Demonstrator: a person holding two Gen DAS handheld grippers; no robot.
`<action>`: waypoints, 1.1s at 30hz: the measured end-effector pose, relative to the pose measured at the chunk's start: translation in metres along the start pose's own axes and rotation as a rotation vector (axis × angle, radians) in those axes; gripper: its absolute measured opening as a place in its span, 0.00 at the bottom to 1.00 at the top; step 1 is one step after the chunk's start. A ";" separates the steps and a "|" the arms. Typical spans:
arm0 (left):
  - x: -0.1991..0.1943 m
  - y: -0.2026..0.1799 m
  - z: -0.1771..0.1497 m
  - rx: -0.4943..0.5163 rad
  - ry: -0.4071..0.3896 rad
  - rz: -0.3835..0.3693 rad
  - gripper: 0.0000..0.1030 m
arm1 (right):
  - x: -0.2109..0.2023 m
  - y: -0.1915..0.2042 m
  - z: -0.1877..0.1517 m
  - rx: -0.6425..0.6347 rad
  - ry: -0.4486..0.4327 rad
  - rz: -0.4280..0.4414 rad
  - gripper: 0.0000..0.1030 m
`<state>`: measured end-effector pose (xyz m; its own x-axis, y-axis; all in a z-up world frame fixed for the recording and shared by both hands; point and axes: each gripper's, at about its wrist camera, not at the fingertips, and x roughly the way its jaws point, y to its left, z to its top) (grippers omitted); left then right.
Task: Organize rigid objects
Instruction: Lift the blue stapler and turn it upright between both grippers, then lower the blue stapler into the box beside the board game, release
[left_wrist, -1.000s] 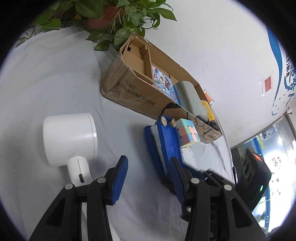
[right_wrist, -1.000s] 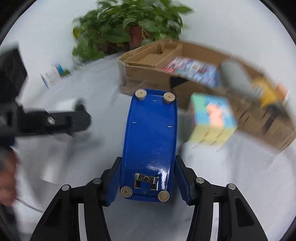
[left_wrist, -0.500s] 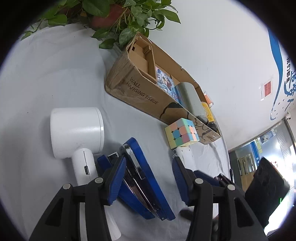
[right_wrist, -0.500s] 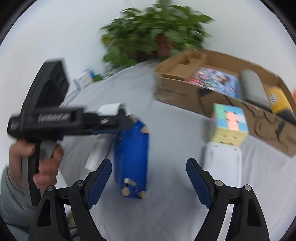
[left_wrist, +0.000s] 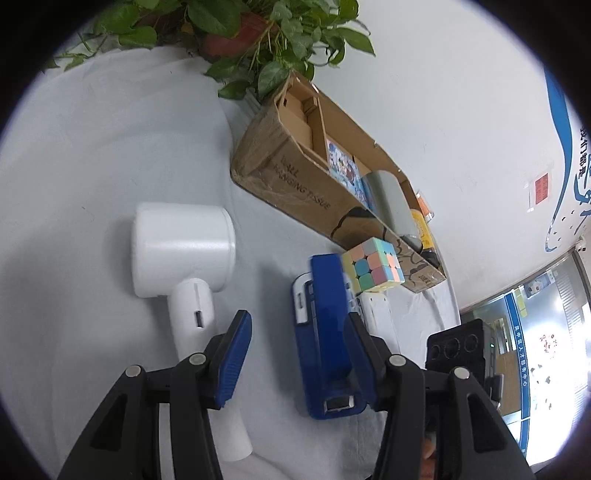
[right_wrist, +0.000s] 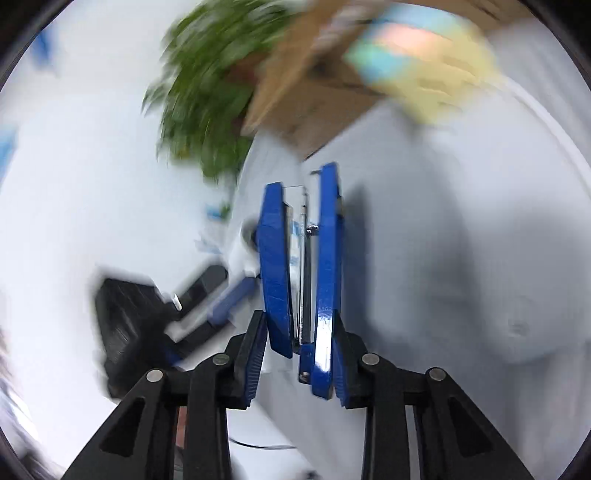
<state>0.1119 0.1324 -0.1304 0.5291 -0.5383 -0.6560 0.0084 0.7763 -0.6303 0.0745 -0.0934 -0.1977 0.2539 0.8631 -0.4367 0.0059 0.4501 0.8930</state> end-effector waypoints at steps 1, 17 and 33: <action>0.006 -0.003 0.000 0.005 0.019 -0.006 0.49 | -0.006 0.001 0.000 -0.021 -0.014 -0.048 0.40; 0.057 -0.052 0.005 0.129 0.161 0.010 0.59 | 0.027 0.072 -0.018 -0.595 -0.137 -0.678 0.29; 0.078 -0.052 0.002 0.094 0.234 0.030 0.58 | 0.003 0.033 0.002 -0.178 -0.117 -0.268 0.28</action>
<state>0.1540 0.0503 -0.1480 0.3195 -0.5671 -0.7592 0.0806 0.8145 -0.5745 0.0775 -0.0768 -0.1694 0.3757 0.6808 -0.6288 -0.0790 0.6996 0.7102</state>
